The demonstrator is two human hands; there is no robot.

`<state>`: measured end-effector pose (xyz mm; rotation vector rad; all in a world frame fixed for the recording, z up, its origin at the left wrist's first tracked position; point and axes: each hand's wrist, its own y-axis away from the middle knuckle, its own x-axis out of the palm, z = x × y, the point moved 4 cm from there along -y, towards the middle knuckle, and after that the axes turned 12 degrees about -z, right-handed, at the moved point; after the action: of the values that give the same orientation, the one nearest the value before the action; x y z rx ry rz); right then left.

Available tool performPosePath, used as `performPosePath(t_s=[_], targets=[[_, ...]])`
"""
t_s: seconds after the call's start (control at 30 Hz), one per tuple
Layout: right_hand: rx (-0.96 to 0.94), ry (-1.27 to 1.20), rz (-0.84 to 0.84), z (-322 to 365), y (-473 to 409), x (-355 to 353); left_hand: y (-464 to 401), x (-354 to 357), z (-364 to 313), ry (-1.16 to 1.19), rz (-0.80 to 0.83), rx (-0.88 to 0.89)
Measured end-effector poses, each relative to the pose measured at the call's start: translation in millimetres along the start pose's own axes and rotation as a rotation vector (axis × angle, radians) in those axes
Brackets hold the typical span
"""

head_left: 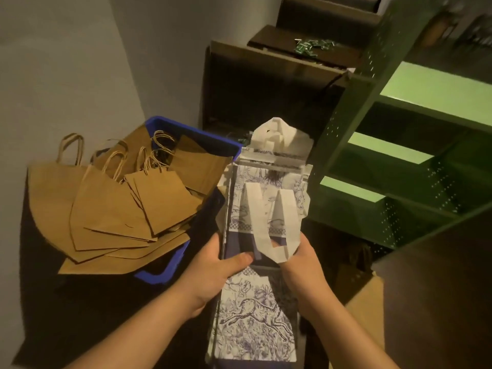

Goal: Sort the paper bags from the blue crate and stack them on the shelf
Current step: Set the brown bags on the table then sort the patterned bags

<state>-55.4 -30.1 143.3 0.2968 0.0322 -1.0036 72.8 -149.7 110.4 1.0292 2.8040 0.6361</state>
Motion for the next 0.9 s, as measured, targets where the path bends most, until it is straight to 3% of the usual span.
performPosePath(t_s=[0.23,0.37,0.63,0.9], targets=[[0.105,-0.017,-0.034,-39,3,-11,-11,27,26,0.017,-0.039,-0.055],[0.212,-0.065,-0.015,-67,5,-14,-16,29,51,-0.188,-0.084,-0.018],[0.440,-0.011,0.042,-145,21,-6,-17,16,102,-0.294,-0.145,-0.102],[0.365,0.045,-0.002,-146,-12,21,-40,-12,101,-0.299,-0.188,-0.180]])
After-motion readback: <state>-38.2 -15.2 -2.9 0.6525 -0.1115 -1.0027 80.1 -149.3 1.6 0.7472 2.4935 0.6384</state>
